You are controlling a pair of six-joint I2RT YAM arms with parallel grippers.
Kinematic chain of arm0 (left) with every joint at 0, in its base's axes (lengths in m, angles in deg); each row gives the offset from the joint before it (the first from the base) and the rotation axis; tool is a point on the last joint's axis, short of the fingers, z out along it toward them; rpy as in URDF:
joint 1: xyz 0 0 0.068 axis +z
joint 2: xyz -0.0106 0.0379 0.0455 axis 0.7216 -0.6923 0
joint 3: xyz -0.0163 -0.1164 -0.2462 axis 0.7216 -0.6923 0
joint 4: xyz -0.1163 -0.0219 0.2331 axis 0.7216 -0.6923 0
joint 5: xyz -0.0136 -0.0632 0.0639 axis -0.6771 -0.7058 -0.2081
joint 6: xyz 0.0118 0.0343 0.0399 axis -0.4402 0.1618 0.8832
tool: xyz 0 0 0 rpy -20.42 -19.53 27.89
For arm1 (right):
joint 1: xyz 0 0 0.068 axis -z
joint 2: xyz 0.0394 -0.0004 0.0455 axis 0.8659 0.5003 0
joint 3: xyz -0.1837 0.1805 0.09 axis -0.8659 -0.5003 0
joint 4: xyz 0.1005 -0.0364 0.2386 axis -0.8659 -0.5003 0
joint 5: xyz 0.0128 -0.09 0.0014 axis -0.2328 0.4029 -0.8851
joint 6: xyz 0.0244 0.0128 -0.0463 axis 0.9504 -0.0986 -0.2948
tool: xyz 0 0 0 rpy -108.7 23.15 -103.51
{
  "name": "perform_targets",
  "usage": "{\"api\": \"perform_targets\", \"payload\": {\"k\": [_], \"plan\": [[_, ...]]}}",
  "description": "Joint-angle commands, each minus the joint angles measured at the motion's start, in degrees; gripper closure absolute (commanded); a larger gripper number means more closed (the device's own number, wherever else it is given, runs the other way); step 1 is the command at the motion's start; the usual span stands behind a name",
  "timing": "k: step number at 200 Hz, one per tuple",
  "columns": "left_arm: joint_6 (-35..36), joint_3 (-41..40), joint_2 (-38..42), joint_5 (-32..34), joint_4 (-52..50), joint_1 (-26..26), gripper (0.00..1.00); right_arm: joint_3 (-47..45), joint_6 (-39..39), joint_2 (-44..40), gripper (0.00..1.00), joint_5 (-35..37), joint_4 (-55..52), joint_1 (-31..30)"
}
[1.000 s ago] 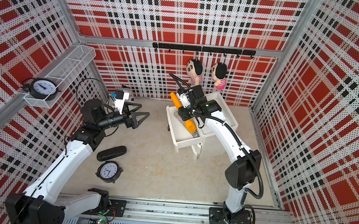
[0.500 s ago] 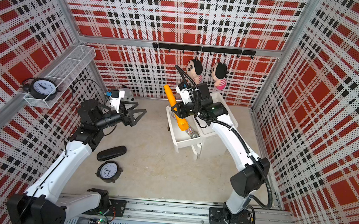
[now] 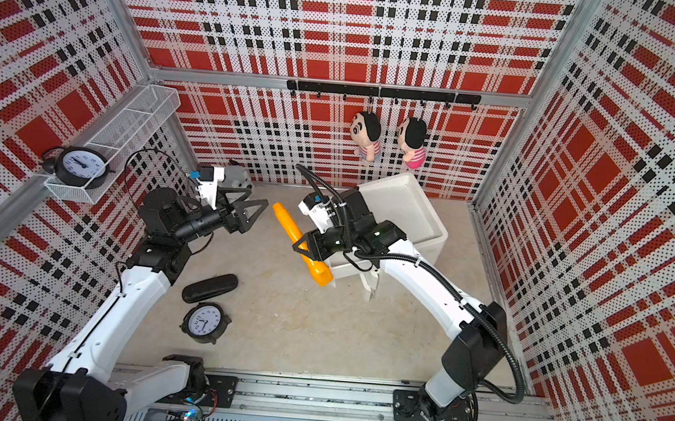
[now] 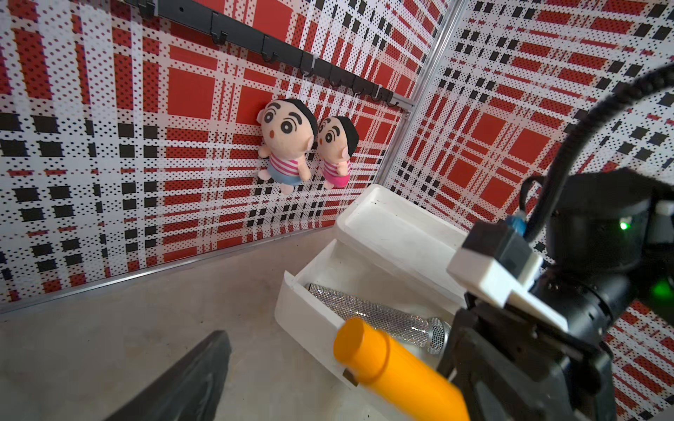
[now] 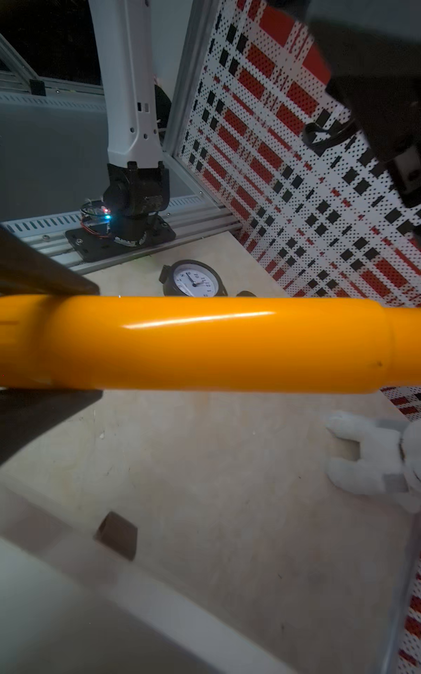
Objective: Take the microphone out of the drawer
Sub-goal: Place the microphone at the center of the board.
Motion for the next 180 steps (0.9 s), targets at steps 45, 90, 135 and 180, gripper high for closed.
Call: {"api": "perform_targets", "payload": {"k": [45,90,135,180], "plan": [[-1.9,-0.4,1.9,3.7,2.4,1.8,0.02,-4.6,12.4,6.3,1.0,10.4,14.6,-9.7],[-2.1,-0.8,2.9,5.1,2.4,1.8,0.02,5.8,17.0,19.5,1.0,16.3,12.0,-12.4],[-1.1,-0.8,3.8,6.0,1.2,1.3,0.02,18.2,20.7,33.7,1.0,20.0,7.5,-12.7],[0.5,0.0,4.0,7.4,-0.9,0.7,0.02,24.0,22.6,41.5,1.0,20.2,6.5,-12.7]]}}
